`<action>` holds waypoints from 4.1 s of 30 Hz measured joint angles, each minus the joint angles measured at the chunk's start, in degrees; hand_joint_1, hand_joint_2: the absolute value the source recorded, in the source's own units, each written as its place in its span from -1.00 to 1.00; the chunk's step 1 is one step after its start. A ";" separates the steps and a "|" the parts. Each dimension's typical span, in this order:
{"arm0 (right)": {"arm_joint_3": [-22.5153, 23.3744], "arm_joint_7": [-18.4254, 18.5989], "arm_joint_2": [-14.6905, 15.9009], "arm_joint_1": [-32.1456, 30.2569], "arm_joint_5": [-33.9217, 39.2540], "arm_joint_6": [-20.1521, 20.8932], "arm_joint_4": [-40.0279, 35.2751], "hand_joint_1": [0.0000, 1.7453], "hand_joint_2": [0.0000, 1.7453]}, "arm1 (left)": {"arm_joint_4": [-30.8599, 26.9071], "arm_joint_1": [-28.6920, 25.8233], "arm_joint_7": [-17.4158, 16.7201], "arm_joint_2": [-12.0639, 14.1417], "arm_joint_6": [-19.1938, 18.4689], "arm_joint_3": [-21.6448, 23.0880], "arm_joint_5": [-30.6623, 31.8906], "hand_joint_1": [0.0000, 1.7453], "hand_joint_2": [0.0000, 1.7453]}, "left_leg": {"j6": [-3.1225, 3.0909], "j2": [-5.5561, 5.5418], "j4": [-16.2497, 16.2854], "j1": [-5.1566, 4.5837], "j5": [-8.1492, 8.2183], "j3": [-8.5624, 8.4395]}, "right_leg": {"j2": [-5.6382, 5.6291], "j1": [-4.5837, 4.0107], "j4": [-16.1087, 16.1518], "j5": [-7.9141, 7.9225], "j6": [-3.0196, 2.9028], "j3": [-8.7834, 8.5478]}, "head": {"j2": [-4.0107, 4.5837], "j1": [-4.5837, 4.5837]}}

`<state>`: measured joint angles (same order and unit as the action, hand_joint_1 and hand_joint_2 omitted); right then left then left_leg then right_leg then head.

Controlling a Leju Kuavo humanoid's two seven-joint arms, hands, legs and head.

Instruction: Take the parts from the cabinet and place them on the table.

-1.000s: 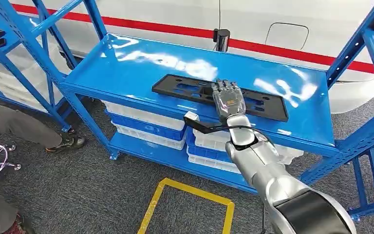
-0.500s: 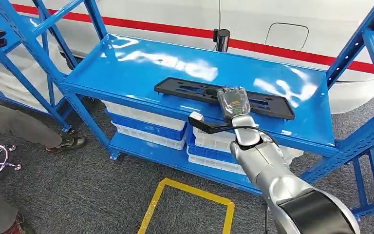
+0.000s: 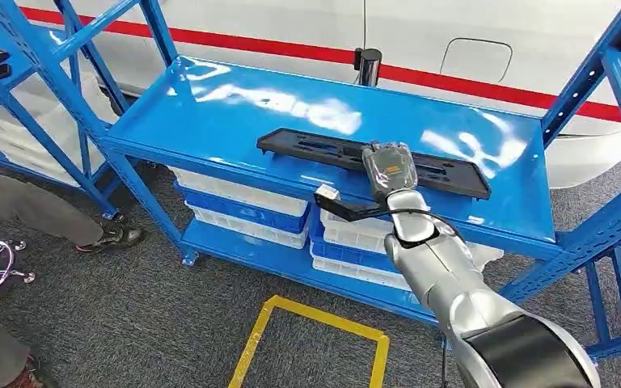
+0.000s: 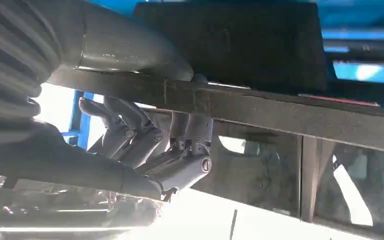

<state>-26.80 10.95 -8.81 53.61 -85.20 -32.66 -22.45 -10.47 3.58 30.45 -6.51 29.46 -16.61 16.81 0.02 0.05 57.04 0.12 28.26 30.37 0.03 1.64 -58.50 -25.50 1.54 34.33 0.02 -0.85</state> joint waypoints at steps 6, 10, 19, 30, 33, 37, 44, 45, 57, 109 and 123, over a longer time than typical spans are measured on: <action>0.04 -2.36 0.48 0.64 0.00 -2.73 -6.19 1.00 1.00 | 0.00 0.01 -0.53 0.07 0.04 -0.04 1.63 -1.00 1.00 | 0.00 0.00 0.00 0.00 0.00 0.01 | 0.00 0.00 0.00 0.00 0.00 0.03 | 0.00 0.00; 0.02 -3.93 1.25 0.49 0.00 -2.31 -12.86 0.96 1.00 | 0.00 0.01 -0.79 0.07 0.59 -0.04 2.45 -1.00 1.00 | 0.00 0.02 0.00 0.00 0.00 0.04 | 0.00 0.00 0.00 0.00 0.00 0.06 | 0.00 -0.02; -0.52 -4.28 3.48 -4.28 0.00 -2.23 -25.36 0.96 1.00 | 0.00 0.01 -0.33 0.11 1.33 -0.04 2.95 -1.00 1.00 | -0.01 0.04 0.00 -0.01 0.01 0.06 | 0.00 0.01 0.00 0.00 0.00 0.06 | 0.00 -0.02; -1.90 -4.35 5.20 -7.45 0.00 -1.72 -32.22 0.78 1.00 | 0.00 0.05 0.17 0.11 0.87 -0.04 3.08 -1.00 1.00 | -0.01 0.01 0.00 -0.01 0.01 0.05 | 0.00 0.00 0.00 0.00 0.00 0.06 | 0.00 0.00; -3.26 -4.39 6.16 -9.47 0.00 -1.68 -35.62 0.84 1.00 | 0.00 0.17 0.31 0.15 0.83 -0.09 2.90 -1.00 1.00 | -0.01 0.02 0.00 -0.01 0.01 0.06 | 0.00 0.00 0.00 0.00 0.00 0.06 | 0.00 0.00; -5.20 -4.79 7.45 -12.63 0.00 -1.83 -40.64 0.86 1.00 | 0.00 0.20 0.13 0.20 1.13 -0.28 2.95 -1.00 1.00 | -0.03 0.03 0.00 -0.01 0.04 0.09 | 0.00 0.00 0.00 -0.01 0.00 0.08 | 0.00 0.00; -6.73 -5.03 8.92 -14.63 0.00 -1.50 -45.00 0.86 1.00 | 0.00 0.21 -0.33 0.26 1.75 -1.59 2.23 -1.00 1.00 | -0.04 0.04 0.00 -0.01 0.04 0.09 | 0.00 0.00 0.01 -0.01 0.00 0.08 | 0.00 0.00; -6.82 -5.14 9.01 -14.80 0.00 -1.55 -45.24 0.86 1.00 | -0.02 0.21 -0.13 0.26 1.81 -1.84 2.14 -1.00 1.00 | -0.04 0.04 0.00 -0.01 0.04 0.08 | 0.00 0.00 0.01 -0.01 0.00 0.08 | 0.00 0.00; -7.43 -6.05 10.05 -15.85 0.02 -2.18 -47.52 0.86 1.00 | -0.02 0.30 -0.81 0.24 3.21 -1.99 3.06 -1.00 1.00 | -0.04 0.03 0.00 -0.01 0.04 0.09 | 0.00 0.00 0.01 -0.01 0.00 0.09 | 0.00 0.00; -5.22 -11.71 15.65 -26.75 5.20 2.41 -62.51 0.86 1.00 | -0.09 0.30 -9.22 0.24 -7.78 -5.57 1.29 -1.00 1.00 | -0.06 0.02 -0.01 -0.01 0.07 0.12 | 0.00 0.01 0.02 -0.01 0.00 0.09 | 0.00 0.00; -3.85 -10.73 15.30 -28.33 1.97 1.47 -63.04 0.86 1.00 | -0.09 0.29 -8.35 0.24 -7.78 -6.01 1.72 -1.00 1.00 | -0.07 0.03 -0.01 -0.01 0.07 0.15 | 0.00 0.01 0.02 -0.01 0.00 0.09 | 0.00 0.00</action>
<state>-30.64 0.22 6.49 25.28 -83.23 -31.19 -85.48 -10.56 3.87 22.10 -6.27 21.68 -22.62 18.53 -0.05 0.07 57.03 0.11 28.33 30.52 0.03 1.66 -58.48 -25.51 1.54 34.42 0.02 -0.85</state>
